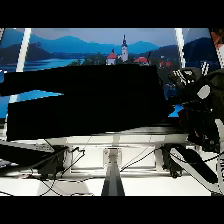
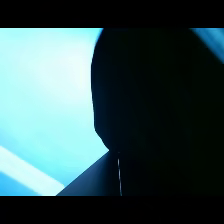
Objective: Fold the clothes and pants, and hang the long-sleeved shirts on hangers.
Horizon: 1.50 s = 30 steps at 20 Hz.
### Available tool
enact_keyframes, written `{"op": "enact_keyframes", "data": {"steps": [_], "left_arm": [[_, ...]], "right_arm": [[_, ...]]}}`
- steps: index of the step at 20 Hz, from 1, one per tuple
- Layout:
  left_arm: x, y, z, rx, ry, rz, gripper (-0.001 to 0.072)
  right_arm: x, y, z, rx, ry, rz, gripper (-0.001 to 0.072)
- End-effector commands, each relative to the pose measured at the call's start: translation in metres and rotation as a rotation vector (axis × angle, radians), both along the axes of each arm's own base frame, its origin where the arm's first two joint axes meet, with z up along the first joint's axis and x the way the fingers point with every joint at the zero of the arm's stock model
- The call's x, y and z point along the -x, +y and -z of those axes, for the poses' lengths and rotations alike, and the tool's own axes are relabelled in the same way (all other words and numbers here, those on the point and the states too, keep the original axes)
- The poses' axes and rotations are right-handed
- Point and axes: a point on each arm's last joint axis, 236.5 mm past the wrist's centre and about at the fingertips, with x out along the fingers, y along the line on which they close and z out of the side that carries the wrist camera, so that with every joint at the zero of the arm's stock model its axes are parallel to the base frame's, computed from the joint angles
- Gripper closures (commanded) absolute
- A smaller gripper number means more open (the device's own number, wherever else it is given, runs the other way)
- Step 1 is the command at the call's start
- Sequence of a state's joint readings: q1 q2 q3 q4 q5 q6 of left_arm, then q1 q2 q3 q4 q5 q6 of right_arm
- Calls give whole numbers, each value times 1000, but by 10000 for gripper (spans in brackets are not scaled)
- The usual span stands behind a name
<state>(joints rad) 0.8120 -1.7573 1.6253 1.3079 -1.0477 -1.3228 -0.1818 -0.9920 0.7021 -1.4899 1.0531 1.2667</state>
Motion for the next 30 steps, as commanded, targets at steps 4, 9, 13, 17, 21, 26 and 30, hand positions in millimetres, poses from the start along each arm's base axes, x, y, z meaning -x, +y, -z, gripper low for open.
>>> {"op": "enact_keyframes", "data": {"steps": [4,9,13,17,21,26,30], "left_arm": [[29,19,-20,-125,136,51,699],[47,35,-19,-220,236,127,698],[45,37,-18,-248,241,179,698],[34,47,-24,-299,199,170,698],[33,49,-25,-303,192,160,-2],[47,30,-14,-202,248,141,13],[43,-15,-11,-21,237,96,436]], "right_arm": [[0,0,0,0,0,1,23],[0,0,0,-1,-1,1,23],[0,0,0,0,-1,1,23],[0,0,0,0,-1,1,23],[0,0,0,-2,-1,2,22],[-2,4,-4,-22,-8,9,23],[-25,13,-41,-88,-69,87,101]]}}
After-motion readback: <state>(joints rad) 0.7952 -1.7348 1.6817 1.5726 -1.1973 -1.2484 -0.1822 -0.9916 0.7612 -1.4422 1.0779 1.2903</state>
